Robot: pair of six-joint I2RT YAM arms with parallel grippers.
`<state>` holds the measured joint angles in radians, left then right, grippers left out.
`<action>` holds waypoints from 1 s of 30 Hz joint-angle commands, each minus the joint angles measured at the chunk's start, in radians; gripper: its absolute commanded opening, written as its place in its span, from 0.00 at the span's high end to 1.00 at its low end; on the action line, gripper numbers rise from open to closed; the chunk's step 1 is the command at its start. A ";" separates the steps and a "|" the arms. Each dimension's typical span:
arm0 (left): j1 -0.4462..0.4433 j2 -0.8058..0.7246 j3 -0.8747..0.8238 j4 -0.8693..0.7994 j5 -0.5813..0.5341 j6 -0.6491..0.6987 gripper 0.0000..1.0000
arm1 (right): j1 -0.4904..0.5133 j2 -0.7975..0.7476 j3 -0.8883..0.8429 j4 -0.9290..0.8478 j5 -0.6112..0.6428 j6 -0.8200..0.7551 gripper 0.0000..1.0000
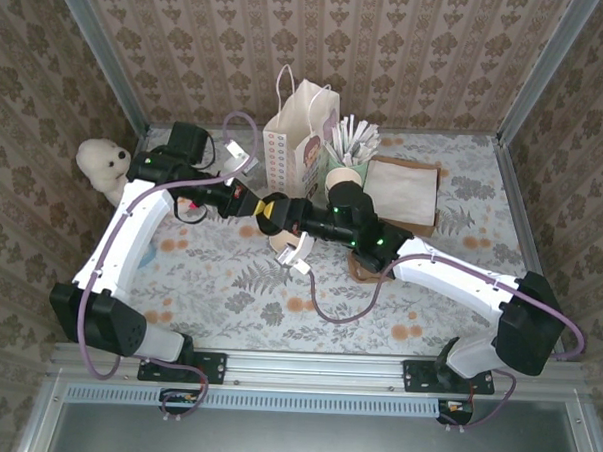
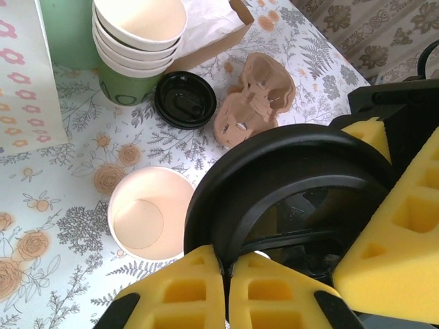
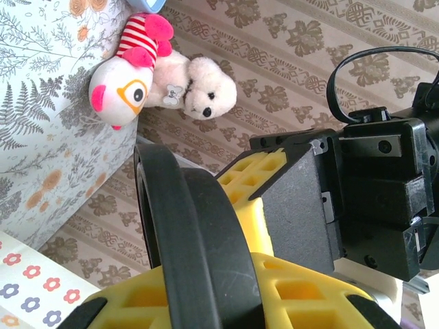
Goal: Pack the takeout coffee
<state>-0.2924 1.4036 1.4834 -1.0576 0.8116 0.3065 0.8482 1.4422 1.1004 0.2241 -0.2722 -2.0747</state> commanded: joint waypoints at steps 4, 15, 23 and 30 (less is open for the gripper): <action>-0.011 -0.076 -0.066 0.177 -0.157 -0.091 1.00 | 0.041 -0.013 0.128 -0.227 0.088 0.342 0.01; -0.004 -0.083 -0.087 0.193 -0.393 -0.186 1.00 | 0.055 -0.079 0.053 -0.299 0.355 1.731 0.00; -0.035 -0.079 -0.138 0.153 -0.467 -0.355 1.00 | 0.047 -0.114 0.036 -0.455 0.661 2.530 0.00; -0.126 -0.097 -0.152 0.108 -0.599 -0.460 1.00 | -0.010 -0.124 0.003 -0.550 0.501 2.757 0.00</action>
<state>-0.3912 1.3319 1.3365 -0.9005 0.2810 -0.0669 0.8734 1.3403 1.1168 -0.2520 0.3183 0.4873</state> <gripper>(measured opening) 0.046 0.999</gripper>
